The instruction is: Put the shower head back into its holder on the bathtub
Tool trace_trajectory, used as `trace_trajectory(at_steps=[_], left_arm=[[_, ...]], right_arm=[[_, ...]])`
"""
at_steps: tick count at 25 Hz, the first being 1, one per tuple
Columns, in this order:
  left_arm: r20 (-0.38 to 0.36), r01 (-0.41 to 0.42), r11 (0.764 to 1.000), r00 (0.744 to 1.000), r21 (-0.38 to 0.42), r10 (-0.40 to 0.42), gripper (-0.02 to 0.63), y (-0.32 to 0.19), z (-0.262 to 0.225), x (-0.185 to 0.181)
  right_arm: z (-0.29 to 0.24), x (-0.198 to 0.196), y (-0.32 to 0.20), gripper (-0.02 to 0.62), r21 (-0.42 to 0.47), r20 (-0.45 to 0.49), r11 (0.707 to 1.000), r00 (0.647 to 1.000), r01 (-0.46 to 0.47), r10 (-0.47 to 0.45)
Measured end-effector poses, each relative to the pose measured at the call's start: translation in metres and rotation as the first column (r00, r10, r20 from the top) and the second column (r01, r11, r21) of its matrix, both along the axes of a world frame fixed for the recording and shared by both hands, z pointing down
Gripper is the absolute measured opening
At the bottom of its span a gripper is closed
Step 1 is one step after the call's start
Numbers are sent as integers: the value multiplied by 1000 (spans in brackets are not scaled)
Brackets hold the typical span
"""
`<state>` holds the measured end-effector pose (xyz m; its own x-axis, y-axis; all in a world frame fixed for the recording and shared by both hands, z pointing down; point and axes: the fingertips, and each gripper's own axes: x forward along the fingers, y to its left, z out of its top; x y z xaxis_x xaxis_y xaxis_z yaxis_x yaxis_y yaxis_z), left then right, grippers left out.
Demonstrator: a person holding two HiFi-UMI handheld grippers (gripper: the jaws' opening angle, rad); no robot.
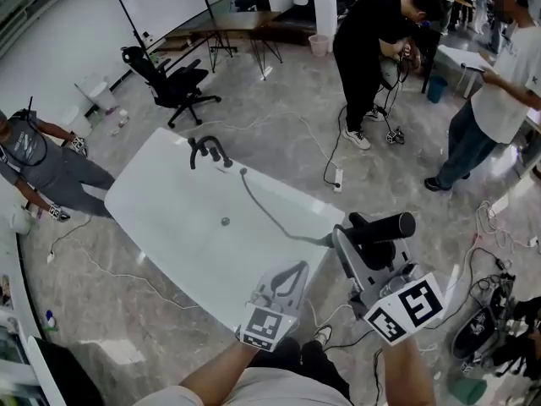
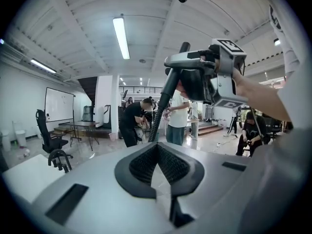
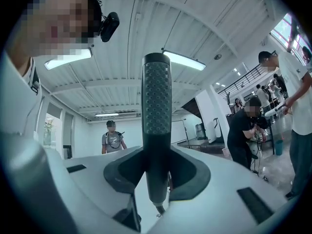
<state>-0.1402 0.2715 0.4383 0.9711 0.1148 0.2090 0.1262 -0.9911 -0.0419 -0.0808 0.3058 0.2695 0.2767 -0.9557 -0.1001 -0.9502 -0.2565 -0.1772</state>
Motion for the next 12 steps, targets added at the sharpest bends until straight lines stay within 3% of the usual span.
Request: trace_trajectory(at_steps=[12], left_arm=[[-13,94,995,996,22,-93,5,5,-15,26]], right_arm=[[11,32,0,132,-11,2,997,997,74,-74]])
